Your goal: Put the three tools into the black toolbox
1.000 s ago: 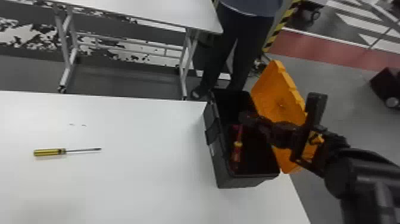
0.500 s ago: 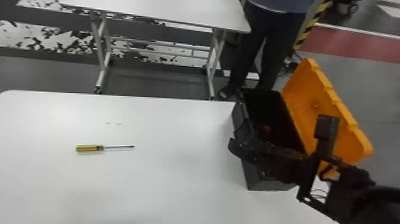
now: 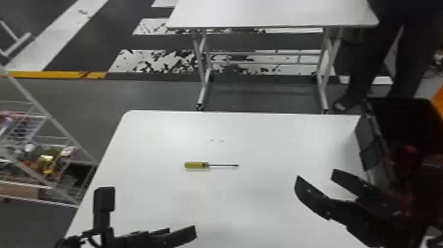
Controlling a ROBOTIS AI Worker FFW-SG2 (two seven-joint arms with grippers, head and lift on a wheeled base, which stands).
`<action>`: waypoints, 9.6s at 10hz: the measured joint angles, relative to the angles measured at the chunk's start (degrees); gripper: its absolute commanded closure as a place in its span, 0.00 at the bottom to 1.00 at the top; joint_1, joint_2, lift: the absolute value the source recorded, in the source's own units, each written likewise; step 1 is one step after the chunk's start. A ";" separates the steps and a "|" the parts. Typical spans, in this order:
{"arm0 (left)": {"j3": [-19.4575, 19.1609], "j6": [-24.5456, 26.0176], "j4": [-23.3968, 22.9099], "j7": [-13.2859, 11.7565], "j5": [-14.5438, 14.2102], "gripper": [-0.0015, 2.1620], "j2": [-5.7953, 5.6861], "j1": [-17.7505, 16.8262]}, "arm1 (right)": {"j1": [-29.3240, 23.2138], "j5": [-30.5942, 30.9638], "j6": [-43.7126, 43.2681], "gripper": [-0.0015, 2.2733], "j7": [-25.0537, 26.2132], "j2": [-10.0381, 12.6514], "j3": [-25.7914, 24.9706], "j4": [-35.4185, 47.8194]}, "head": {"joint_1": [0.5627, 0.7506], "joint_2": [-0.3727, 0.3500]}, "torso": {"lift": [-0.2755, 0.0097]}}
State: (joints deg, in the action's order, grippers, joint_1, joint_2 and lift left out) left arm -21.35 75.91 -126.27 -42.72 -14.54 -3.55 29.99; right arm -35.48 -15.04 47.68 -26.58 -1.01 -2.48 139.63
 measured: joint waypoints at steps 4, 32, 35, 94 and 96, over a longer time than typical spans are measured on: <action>1.43 -2.79 0.25 2.28 7.42 0.03 -4.07 -3.80 | -1.75 3.39 -5.64 0.04 0.75 -0.08 5.71 -2.54 | 0.70 0.99 | 0.79; 52.45 -31.57 51.89 -2.50 22.50 0.04 -21.00 -49.46 | -9.10 9.24 -9.05 0.04 2.16 0.21 4.51 0.06 | 0.70 0.72 | 0.79; 50.70 -30.08 50.84 -2.77 21.93 0.04 -21.53 -47.86 | -9.16 9.20 -9.05 0.04 2.05 0.11 4.76 0.40 | 0.70 0.75 | 0.79; 29.58 -11.09 3.75 -12.92 8.47 0.99 -7.37 -9.03 | 24.27 -7.29 41.88 0.04 -0.90 0.49 -5.78 -11.59 | 0.70 0.34 | 0.79; 30.10 -11.23 4.51 -12.72 8.48 0.99 -7.11 -9.76 | 24.22 -8.79 41.20 0.09 -0.63 0.95 -5.86 -12.56 | 0.70 0.36 | 0.79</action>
State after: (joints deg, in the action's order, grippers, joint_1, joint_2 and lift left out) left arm 8.75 64.69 -121.76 -55.45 -6.06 -10.67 20.23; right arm -11.26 -23.83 88.88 -27.21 -0.05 -8.35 127.06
